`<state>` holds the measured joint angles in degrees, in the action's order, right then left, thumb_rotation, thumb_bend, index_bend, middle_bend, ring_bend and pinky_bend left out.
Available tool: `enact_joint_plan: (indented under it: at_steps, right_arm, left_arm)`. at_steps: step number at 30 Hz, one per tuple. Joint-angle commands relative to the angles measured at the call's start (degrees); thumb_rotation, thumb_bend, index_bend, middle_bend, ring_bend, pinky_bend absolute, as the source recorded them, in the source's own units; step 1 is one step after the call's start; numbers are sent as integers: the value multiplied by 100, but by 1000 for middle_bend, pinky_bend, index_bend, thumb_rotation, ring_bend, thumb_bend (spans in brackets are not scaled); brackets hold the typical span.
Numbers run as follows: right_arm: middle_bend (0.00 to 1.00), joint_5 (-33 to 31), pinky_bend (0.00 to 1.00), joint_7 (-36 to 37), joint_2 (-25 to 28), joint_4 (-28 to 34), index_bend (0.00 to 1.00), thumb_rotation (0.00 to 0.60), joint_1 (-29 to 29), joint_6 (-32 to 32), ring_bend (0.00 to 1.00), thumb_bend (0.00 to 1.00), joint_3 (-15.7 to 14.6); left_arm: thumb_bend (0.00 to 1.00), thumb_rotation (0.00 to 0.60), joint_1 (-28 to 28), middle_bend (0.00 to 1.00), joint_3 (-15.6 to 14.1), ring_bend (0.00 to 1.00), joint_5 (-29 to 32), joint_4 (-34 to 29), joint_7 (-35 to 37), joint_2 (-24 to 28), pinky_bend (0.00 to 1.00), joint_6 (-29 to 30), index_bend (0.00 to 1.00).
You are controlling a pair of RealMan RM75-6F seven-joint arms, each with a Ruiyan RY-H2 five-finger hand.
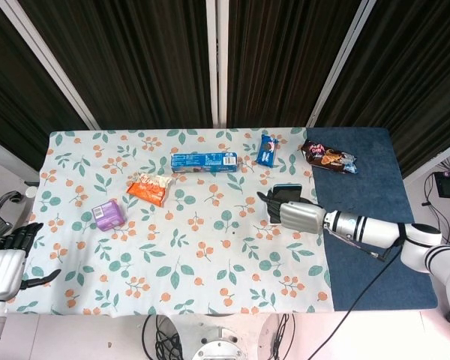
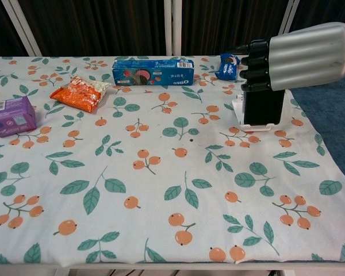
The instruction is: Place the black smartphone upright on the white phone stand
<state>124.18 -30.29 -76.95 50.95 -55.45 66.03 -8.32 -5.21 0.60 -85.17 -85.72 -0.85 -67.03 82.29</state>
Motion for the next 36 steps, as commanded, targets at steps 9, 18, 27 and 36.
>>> enact_joint_plan:
  at_steps: [9,18,27,36]
  right_arm:
    - [311,-89,0,31,-85,-105,597,600,-6,44,299,315,-66]
    - [308,-140,0,38,-128,-135,595,600,-21,25,294,315,-127]
    - [31,-364,0,-138,-86,5,34,600,26,-160,3,264,-72]
    - [0,-524,0,-301,71,315,0,600,47,-262,0,192,-4]
  left_arm:
    - [96,405,11,101,-2,116,14,0,-4,1,215,-2,89]
    - [96,403,14,101,3,116,42,-2,6,0,215,-22,89]
    - [96,403,24,101,1,116,60,19,30,5,215,-33,89]
    - [96,405,23,101,4,116,62,23,30,4,215,-39,89]
